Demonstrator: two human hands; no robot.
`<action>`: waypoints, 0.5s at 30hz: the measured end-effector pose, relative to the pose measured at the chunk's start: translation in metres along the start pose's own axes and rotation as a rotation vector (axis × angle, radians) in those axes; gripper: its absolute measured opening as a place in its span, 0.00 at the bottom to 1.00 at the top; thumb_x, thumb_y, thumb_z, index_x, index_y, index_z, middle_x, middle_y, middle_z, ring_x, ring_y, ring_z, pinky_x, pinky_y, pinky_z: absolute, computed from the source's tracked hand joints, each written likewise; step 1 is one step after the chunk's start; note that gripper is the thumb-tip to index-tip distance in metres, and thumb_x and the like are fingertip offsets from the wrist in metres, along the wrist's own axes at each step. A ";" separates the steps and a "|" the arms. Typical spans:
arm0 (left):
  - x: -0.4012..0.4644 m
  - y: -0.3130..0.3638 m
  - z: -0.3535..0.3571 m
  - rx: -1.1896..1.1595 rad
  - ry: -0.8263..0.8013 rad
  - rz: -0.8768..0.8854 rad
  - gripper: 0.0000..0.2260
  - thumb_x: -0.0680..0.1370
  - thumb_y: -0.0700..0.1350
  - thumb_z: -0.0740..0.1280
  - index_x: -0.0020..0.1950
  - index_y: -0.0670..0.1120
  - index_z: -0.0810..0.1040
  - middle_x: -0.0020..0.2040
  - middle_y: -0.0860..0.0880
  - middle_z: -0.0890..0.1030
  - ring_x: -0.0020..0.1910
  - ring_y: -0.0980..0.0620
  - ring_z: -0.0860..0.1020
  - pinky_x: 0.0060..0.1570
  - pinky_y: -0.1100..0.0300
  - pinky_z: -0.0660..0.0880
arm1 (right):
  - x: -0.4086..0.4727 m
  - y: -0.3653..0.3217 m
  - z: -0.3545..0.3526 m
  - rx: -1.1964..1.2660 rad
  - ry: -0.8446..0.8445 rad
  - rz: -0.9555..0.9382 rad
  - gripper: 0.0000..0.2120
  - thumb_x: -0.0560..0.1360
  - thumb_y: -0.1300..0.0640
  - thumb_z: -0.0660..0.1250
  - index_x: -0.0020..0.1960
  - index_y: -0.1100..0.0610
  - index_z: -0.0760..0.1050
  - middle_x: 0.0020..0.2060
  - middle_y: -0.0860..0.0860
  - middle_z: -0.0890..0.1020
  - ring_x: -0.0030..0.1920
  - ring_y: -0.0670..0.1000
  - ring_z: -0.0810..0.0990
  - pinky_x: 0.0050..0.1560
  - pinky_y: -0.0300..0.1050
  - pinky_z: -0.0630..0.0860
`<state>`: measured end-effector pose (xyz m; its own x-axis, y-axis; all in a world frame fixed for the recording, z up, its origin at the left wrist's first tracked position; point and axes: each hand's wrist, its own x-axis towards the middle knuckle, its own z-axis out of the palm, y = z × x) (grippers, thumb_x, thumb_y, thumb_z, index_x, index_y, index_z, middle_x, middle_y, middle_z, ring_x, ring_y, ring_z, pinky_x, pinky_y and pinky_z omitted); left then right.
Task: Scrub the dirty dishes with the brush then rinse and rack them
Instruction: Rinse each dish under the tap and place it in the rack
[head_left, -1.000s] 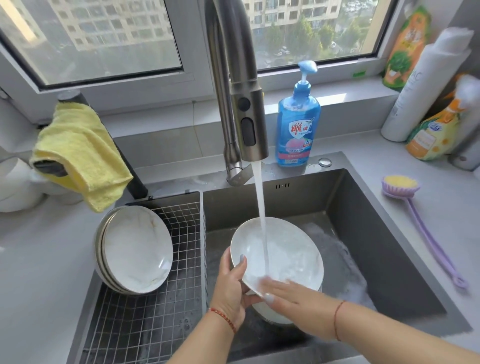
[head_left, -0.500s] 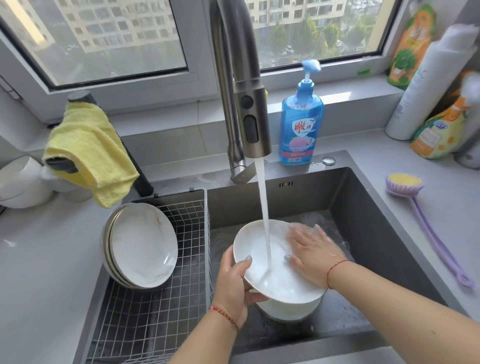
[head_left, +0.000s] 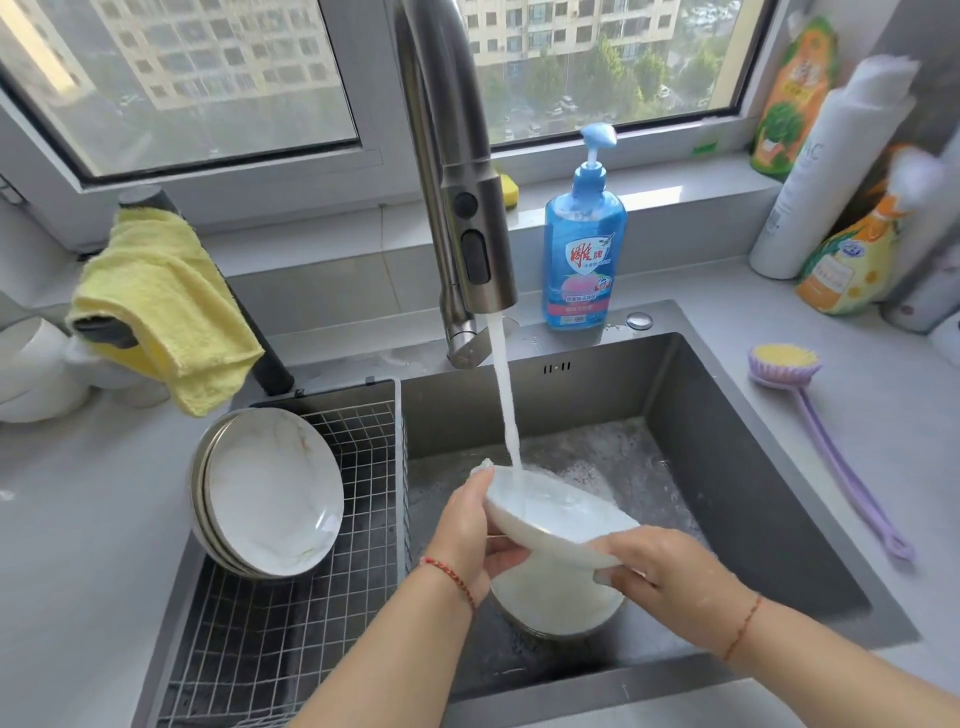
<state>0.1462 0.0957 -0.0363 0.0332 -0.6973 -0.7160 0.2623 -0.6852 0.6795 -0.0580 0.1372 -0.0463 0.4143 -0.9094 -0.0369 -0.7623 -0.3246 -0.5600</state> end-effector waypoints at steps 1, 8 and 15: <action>-0.001 0.000 0.003 0.017 -0.027 -0.001 0.20 0.81 0.60 0.60 0.61 0.47 0.76 0.44 0.42 0.81 0.39 0.45 0.81 0.34 0.56 0.79 | 0.000 -0.001 -0.003 0.048 -0.017 0.048 0.16 0.73 0.44 0.61 0.47 0.54 0.80 0.36 0.47 0.80 0.38 0.49 0.77 0.40 0.46 0.75; 0.007 -0.008 0.027 0.203 0.029 0.059 0.28 0.77 0.68 0.57 0.69 0.53 0.70 0.65 0.48 0.74 0.63 0.47 0.73 0.53 0.53 0.73 | 0.025 -0.021 -0.029 0.236 -0.133 0.222 0.19 0.75 0.48 0.66 0.35 0.61 0.68 0.30 0.49 0.68 0.31 0.45 0.64 0.33 0.42 0.61; 0.024 0.000 0.001 -0.012 0.015 -0.082 0.31 0.80 0.68 0.48 0.64 0.47 0.77 0.53 0.46 0.80 0.53 0.45 0.76 0.55 0.46 0.72 | 0.076 -0.054 -0.038 0.306 -0.214 0.309 0.20 0.75 0.54 0.68 0.28 0.53 0.65 0.27 0.46 0.68 0.29 0.47 0.65 0.34 0.42 0.63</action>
<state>0.1459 0.0792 -0.0533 0.0258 -0.6355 -0.7717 0.2762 -0.7374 0.6165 -0.0042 0.0757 0.0129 0.3092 -0.8666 -0.3916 -0.6978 0.0731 -0.7126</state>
